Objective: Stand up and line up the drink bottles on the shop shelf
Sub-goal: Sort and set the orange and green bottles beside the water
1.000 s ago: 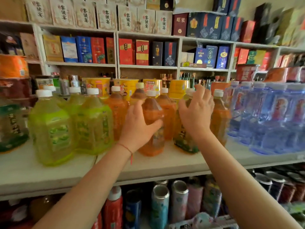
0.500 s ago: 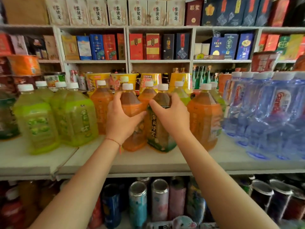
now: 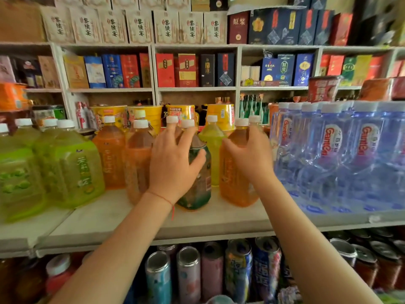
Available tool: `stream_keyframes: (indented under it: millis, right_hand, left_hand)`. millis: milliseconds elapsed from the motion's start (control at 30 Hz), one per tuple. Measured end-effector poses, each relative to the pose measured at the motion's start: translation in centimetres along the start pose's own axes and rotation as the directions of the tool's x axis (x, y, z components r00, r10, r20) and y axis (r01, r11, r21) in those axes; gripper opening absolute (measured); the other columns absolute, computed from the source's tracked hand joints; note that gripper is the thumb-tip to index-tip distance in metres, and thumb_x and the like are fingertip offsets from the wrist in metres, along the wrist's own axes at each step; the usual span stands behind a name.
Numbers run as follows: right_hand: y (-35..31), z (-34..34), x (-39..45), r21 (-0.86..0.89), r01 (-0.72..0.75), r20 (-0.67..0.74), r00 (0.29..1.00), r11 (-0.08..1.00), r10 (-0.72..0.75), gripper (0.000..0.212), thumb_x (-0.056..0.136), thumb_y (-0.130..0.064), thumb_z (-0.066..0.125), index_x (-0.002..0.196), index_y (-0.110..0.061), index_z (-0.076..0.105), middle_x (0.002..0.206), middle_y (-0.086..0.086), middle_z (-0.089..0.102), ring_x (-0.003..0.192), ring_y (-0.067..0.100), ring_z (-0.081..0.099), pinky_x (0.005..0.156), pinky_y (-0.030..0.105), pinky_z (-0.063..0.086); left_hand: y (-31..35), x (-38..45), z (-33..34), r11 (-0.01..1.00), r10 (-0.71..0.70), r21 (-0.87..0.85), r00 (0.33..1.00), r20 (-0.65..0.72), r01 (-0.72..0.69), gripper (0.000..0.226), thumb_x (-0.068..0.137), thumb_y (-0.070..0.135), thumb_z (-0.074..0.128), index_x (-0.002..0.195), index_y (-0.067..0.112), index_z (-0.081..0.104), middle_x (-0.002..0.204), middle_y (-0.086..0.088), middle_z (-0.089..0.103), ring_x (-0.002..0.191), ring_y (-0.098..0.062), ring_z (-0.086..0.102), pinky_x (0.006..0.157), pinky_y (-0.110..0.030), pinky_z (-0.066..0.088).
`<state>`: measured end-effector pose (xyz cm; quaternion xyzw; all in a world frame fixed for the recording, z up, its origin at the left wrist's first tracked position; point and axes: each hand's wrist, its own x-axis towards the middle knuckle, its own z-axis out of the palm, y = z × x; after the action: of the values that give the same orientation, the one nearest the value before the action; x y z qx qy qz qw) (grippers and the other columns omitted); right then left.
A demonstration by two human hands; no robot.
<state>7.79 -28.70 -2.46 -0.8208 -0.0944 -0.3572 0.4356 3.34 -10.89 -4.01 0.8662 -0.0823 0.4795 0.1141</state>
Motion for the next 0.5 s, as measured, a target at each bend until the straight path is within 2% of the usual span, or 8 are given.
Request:
stream_keyframes:
  millis: [67,133,200,267,367,500]
  right_hand:
    - [0.2,0.3,0.1,-0.158,0.049,0.068,0.997,0.986,-0.039,0.05,0.078,-0.052,0.078,0.107,-0.023,0.048,0.099,-0.007,0.054,0.092,0.014,0.053,0.069,0.026,0.043]
    - [-0.3,0.6,0.0,-0.232,0.087,0.134,0.989,0.969,-0.057,0.061,0.076,-0.052,0.079,0.116,-0.02,0.045,0.11,-0.002,0.054,0.099,0.019,0.054,0.076,0.036,0.051]
    - [-0.7,0.7,-0.2,-0.27,0.116,0.144,0.986,0.956,-0.079,0.064,0.078,-0.049,0.077,0.122,-0.017,0.043,0.117,0.002,0.054,0.104,0.025,0.056,0.08,0.042,0.054]
    - [-0.7,0.4,-0.5,-0.307,0.104,0.123,0.99,0.946,-0.069,0.068,0.079,-0.05,0.077,0.125,-0.016,0.042,0.122,0.003,0.053,0.107,0.027,0.055,0.08,0.041,0.053]
    - [-0.3,-0.8,-0.6,-0.357,0.004,0.069,0.997,0.934,0.022,0.069,0.079,-0.052,0.077,0.125,-0.014,0.041,0.126,0.006,0.053,0.113,0.031,0.055,0.082,0.042,0.049]
    - [0.3,-1.9,-0.8,-0.513,-0.068,-0.079,0.996,0.855,0.032,0.077,0.083,-0.05,0.074,0.133,-0.003,0.039,0.13,0.015,0.053,0.118,0.036,0.053,0.091,0.046,0.046]
  left_hand:
    - [0.3,0.2,1.0,0.997,-0.07,0.024,0.992,0.107,0.068,0.058,0.093,0.058,0.05,0.143,0.029,0.048,0.139,-0.018,0.05,0.131,-0.039,0.045,0.11,-0.049,0.036]
    - [0.4,0.3,1.7,0.995,-0.097,0.01,0.991,0.096,0.096,0.06,0.089,0.062,0.053,0.139,0.029,0.052,0.132,-0.02,0.054,0.125,-0.041,0.049,0.105,-0.05,0.039]
    - [0.2,0.4,2.0,0.993,-0.119,0.007,0.99,0.073,0.118,0.062,0.084,0.066,0.052,0.135,0.03,0.053,0.13,-0.02,0.056,0.122,-0.041,0.05,0.104,-0.05,0.042]
    - [0.1,0.4,2.1,0.992,-0.13,0.012,0.987,0.092,0.129,0.065,0.082,0.069,0.058,0.135,0.032,0.051,0.132,-0.019,0.054,0.124,-0.04,0.049,0.105,-0.051,0.042]
    - [0.5,0.6,2.0,0.989,-0.143,0.048,0.985,0.095,0.139,0.071,0.075,0.07,0.067,0.133,0.034,0.048,0.13,-0.016,0.054,0.122,-0.037,0.05,0.106,-0.047,0.04]
    - [2.7,1.6,2.4,0.938,-0.203,0.303,0.976,0.084,0.169,0.081,0.073,0.072,0.067,0.133,0.026,0.038,0.124,-0.016,0.054,0.117,-0.035,0.051,0.103,-0.047,0.038]
